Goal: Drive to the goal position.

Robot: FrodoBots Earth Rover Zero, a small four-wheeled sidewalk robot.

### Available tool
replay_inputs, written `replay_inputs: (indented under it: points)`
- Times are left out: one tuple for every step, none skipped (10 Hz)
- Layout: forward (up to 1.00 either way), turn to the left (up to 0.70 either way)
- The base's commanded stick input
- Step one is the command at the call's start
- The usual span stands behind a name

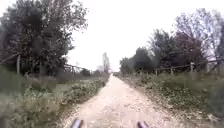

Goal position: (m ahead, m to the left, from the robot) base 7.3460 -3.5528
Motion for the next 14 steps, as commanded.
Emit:
replay_inputs:
  points:
    - [0.7,0.0]
    - [0.7,0.0]
    - [0.7,0.0]
    - [0.7,0.0]
    - [0.7,0.0]
    - [0.7,0.0]
    - [0.7,-0.12]
    - [0.7,-0.28]
    - [0.7,-0.15]
    - [0.7,-0.02]
    - [0.7,0.0]
    - [0.7,0.0]
    - [0.7,0.0]
    - [0.7,0.0]
